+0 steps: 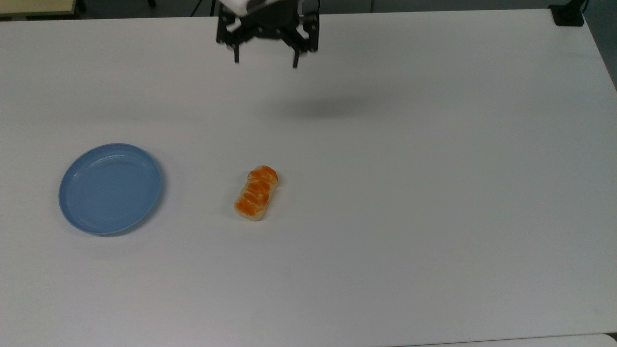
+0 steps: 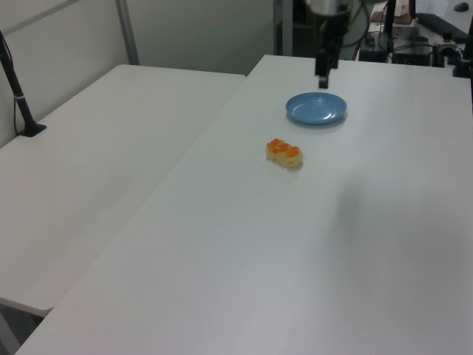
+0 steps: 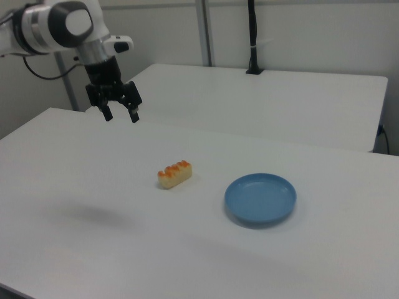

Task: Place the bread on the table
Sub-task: 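Open the gripper to release the bread roll and raise it away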

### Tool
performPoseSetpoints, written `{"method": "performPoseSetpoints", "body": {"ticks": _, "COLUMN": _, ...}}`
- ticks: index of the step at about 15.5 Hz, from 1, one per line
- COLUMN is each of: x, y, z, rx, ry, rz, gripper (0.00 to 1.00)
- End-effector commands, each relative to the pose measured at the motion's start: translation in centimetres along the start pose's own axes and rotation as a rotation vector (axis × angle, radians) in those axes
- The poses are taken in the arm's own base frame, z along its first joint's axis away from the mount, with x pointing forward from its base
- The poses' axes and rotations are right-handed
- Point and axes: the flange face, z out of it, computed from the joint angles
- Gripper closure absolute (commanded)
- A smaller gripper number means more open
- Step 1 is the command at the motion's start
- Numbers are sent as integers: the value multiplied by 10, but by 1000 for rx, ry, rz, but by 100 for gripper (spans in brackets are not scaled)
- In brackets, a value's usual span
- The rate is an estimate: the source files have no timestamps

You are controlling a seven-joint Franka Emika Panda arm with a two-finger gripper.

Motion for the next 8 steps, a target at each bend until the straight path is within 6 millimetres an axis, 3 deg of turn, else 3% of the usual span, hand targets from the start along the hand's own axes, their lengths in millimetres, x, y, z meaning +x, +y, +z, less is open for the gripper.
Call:
{"method": "performPoseSetpoints", "body": {"ticks": 1, "x": -28, "y": 33, "z": -24, "rx": 25, "ry": -10, "rz": 55, "gripper": 0}}
{"method": "performPoseSetpoints", "body": {"ticks": 8, "x": -30, "y": 38, "z": -29, "rx": 70, "ry": -8, "rz": 68, "gripper": 0}}
